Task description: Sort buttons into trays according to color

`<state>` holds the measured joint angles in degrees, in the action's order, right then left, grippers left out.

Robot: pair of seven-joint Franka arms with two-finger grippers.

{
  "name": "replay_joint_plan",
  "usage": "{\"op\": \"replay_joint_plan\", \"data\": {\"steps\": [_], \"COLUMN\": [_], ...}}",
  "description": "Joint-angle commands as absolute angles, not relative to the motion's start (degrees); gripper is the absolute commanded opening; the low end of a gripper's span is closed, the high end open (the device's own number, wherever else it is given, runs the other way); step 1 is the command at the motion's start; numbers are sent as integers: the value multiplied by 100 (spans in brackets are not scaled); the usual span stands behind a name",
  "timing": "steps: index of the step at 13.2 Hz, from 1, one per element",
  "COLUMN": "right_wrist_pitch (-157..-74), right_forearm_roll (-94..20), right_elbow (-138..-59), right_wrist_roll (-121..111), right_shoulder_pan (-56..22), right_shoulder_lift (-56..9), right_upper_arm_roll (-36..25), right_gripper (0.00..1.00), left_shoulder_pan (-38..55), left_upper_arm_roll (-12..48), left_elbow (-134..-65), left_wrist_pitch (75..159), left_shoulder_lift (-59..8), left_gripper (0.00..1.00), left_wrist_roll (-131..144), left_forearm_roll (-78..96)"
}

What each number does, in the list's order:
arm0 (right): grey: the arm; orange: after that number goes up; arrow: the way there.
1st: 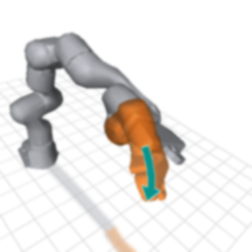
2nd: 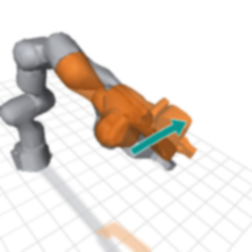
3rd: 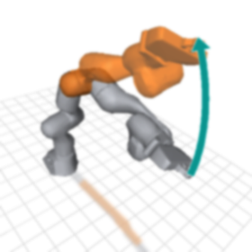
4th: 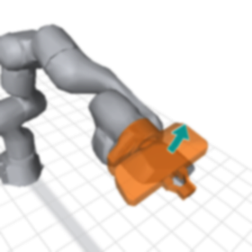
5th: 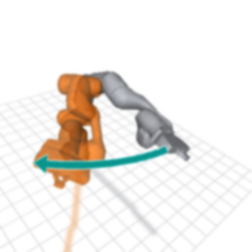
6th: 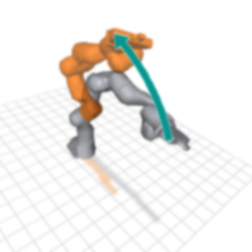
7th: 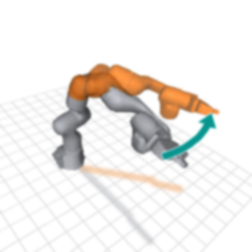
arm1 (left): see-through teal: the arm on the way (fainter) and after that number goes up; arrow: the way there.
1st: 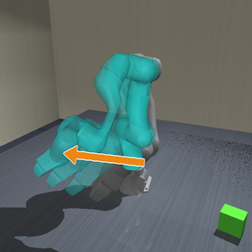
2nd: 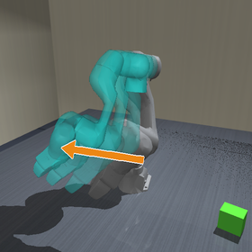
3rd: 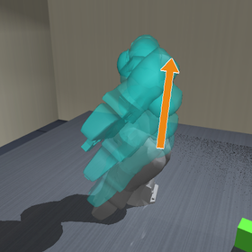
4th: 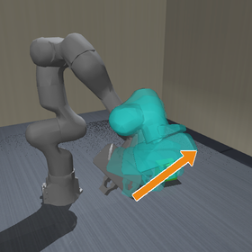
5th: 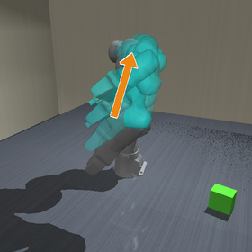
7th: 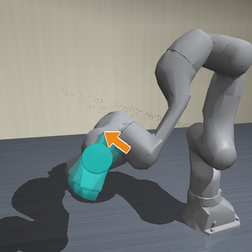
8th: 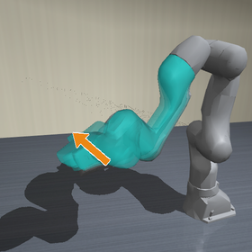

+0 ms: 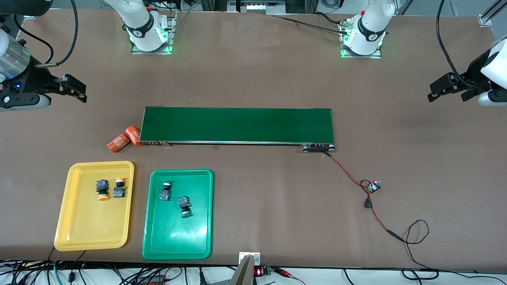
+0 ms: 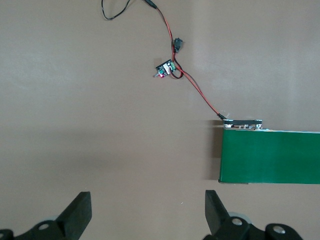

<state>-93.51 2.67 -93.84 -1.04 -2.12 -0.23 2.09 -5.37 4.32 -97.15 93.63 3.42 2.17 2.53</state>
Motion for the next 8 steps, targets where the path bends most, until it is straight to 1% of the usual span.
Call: {"op": "replay_joint_plan", "data": {"steps": [1,3,8], "right_wrist_pitch": [-9308,-9316,-9316], "right_forearm_roll": [264,246,211], "right_elbow": [-9387,-9387,-9387], "right_wrist_roll": [-490,-729,-406], "right_shoulder_pan": [104,281,290], "right_shoulder_lift": [44,44,35], "right_upper_arm_roll": [176,176,185], "right_gripper": [100,100,100], "left_shoulder_pan": [-598,-589,-598], "left_upper_arm_roll": [405,465,457], "left_elbow": [-9651,-9633,-9642], "left_wrist_pitch": [9176,9176,9150], "left_shoulder_lift": [492,501,492], "left_gripper": [100,100,100], "left_wrist_roll": [237,202,193], "left_forearm_roll": [202,202,185]}}
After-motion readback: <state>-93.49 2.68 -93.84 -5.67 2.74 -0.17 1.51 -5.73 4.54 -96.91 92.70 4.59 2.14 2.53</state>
